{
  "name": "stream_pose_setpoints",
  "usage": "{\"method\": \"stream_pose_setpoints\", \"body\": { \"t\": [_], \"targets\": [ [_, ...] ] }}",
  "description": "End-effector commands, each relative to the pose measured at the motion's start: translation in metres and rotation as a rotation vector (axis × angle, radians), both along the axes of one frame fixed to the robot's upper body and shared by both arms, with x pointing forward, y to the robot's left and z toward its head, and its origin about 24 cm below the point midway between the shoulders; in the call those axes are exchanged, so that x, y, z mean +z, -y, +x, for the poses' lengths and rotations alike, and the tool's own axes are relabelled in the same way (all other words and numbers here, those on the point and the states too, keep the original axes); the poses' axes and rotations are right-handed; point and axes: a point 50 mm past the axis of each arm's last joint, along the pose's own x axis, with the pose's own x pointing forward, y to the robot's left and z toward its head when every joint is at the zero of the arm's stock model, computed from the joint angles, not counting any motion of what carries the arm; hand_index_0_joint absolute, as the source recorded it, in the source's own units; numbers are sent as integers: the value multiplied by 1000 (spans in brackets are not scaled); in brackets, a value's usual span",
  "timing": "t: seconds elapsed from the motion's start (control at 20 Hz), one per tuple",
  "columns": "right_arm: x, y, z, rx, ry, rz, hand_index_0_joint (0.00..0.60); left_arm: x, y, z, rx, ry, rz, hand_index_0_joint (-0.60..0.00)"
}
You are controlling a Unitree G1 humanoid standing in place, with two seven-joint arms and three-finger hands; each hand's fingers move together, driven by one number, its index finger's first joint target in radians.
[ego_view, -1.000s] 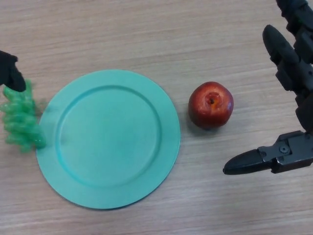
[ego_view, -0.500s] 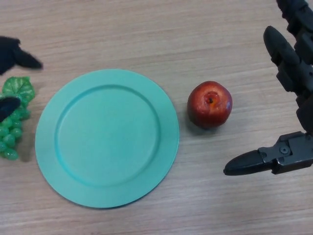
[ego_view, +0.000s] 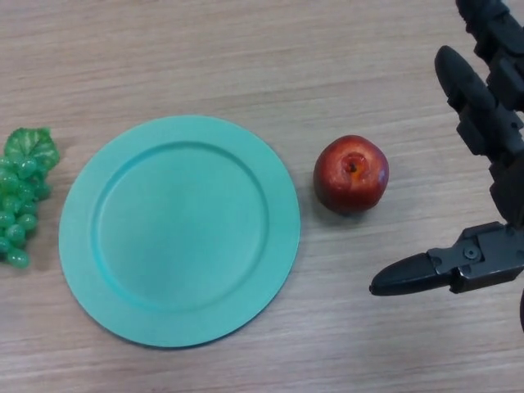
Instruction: Pick up the green grapes and place it on the plate
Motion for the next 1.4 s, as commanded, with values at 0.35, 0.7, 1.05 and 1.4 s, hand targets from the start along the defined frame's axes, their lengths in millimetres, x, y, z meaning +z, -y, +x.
{"method": "stream_pose_setpoints", "body": {
  "t": [0.35,0.7,1.05,1.4],
  "targets": [
    [22,7,-9,-22,173,1,0,10,-37,12,111,5,219,0],
    [23,7,-7,-22,178,5,0,-31,-39,40,71,-77,129,0],
    [23,4,-8,-17,180,4,0,-47,-34,46,8,-67,168,-447],
    [21,2,-13,6,176,18,0,-44,-43,38,-10,143,291,-600]
  ]
}}
